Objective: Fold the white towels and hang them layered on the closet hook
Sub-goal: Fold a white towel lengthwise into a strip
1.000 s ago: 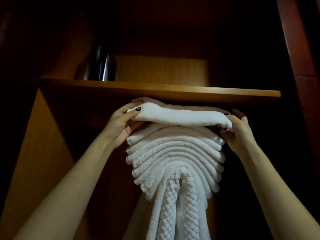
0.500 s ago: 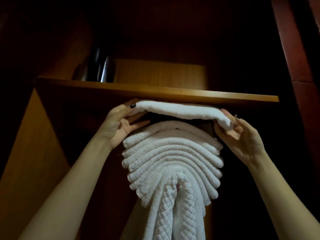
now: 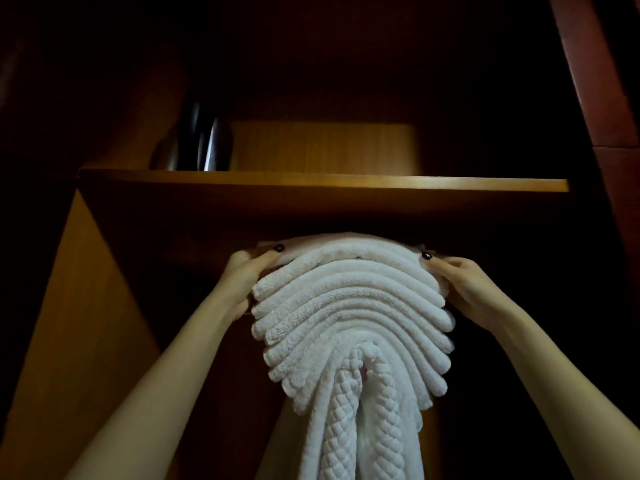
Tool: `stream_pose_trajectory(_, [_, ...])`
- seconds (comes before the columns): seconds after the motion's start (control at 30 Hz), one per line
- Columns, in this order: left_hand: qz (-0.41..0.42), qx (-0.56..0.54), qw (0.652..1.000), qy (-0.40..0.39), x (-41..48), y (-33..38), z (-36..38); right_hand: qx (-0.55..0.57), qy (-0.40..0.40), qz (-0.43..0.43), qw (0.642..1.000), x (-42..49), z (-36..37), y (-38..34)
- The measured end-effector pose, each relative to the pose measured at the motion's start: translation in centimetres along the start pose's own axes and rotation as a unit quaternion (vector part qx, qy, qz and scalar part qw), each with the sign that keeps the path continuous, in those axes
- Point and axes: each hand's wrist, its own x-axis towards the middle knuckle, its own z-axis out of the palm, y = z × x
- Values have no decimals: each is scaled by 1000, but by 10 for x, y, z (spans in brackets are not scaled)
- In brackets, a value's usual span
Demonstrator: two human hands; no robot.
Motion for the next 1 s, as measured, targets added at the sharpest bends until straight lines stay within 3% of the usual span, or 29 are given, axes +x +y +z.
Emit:
stream_pose_trajectory(0.1, [46, 79, 996, -10, -11, -4, -7, -84, 10, -28, 996, -8, -3, -1])
stream_pose_trajectory(0.2, [95, 94, 990, -34, -19, 5, -11, -213, 78, -61, 972, -13, -5, -12])
stream_pose_trajectory(0.27, [89, 110, 989, -33, -20, 15, -12, -356, 117, -68, 924, -13, -2, -27])
stream_pose_trajectory(0.33, [98, 233, 967, -6, -15, 20, -14, -490, 124, -107, 856, -15, 11, -44])
stream_pose_trajectory(0.37, [103, 318, 943, 10, -12, 22, -14, -502, 114, -146, 845, -16, 19, -52])
stream_pose_trajectory(0.43, [122, 424, 897, 16, -10, 25, -13, -472, 76, -209, 853, -13, 34, -66])
stream_pose_trajectory(0.53, [209, 375, 902, -48, -6, 30, -3, -458, -13, -206, 865, 2, 53, -72])
stream_pose_trajectory(0.63, [193, 373, 900, -114, 0, 31, 9, -488, -94, -129, 858, 13, 62, -60])
stream_pose_trajectory(0.73, [162, 373, 901, -151, 3, 25, 18, -494, -68, -139, 856, 14, 50, -41])
stream_pose_trajectory(0.9, [229, 379, 880, -174, -4, 24, 26, -448, -47, -167, 877, 12, 31, -27])
stream_pose_trajectory(1.0, [218, 394, 872, -190, -6, 26, 31, -468, -55, -153, 869, 13, 33, -18])
